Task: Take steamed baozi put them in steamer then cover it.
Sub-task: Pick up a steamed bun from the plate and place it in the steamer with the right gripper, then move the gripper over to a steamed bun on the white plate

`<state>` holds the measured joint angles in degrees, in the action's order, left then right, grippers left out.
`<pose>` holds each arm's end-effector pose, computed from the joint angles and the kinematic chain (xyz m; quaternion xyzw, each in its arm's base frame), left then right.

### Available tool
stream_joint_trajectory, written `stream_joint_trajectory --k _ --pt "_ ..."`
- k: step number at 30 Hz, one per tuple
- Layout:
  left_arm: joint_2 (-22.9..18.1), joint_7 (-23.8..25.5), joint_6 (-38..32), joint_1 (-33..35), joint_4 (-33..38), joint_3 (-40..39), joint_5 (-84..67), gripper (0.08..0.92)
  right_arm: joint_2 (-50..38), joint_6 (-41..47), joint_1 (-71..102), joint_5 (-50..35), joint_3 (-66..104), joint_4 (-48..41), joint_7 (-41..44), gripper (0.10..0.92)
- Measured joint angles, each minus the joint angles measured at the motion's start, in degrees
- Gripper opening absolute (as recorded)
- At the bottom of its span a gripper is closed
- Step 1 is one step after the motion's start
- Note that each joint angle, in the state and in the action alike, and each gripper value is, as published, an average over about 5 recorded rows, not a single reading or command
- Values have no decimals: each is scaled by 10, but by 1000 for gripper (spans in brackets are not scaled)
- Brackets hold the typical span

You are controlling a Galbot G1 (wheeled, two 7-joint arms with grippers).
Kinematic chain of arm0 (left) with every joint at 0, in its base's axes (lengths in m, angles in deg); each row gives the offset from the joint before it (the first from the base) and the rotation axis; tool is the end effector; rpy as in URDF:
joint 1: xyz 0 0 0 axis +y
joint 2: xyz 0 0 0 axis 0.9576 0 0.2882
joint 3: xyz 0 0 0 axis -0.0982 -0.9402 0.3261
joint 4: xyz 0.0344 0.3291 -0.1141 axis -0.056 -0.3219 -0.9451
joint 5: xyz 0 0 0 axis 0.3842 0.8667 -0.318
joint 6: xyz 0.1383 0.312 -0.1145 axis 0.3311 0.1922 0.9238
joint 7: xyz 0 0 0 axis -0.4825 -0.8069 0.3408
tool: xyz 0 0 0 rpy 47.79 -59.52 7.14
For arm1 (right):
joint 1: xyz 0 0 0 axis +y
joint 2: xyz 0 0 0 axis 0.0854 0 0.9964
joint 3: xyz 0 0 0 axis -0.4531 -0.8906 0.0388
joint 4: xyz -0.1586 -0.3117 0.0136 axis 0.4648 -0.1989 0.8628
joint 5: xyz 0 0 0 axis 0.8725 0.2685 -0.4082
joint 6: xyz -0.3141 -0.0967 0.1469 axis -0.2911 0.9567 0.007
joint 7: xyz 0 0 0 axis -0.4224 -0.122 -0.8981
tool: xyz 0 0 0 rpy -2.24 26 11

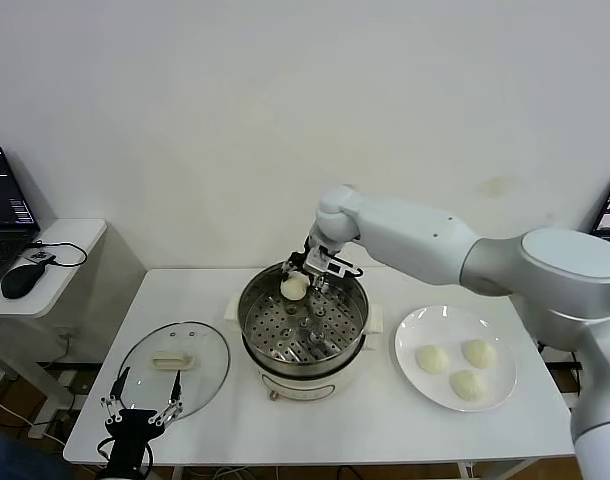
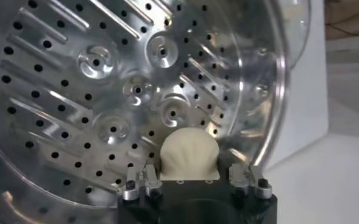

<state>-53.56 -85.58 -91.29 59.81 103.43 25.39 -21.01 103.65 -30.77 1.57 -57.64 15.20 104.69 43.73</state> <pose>0.1223 0.0807 -0.3210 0.0262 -0.9925 -0.1171 0.0243 0.5973 0.1541 -0.1231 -0.6306 0.2127 -0.7456 0.0344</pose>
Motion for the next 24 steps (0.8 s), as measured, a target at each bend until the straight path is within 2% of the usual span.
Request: stream_joint_trajectory --k 4,7,15,24 --pt "-1 0 0 1 2 1 0 823 -4 0 -3 2 1 4 2 761" --pt "-2 0 1 2 5 3 0 823 -14 13 -15 -16 -3 18 8 810" --pt "0 0 7 -3 14 0 0 823 -78 124 -76 -132 -19 101 46 823" --pt "9 1 17 -10 24 -6 -2 823 -215 287 -119 -247 -17 214 78 823"
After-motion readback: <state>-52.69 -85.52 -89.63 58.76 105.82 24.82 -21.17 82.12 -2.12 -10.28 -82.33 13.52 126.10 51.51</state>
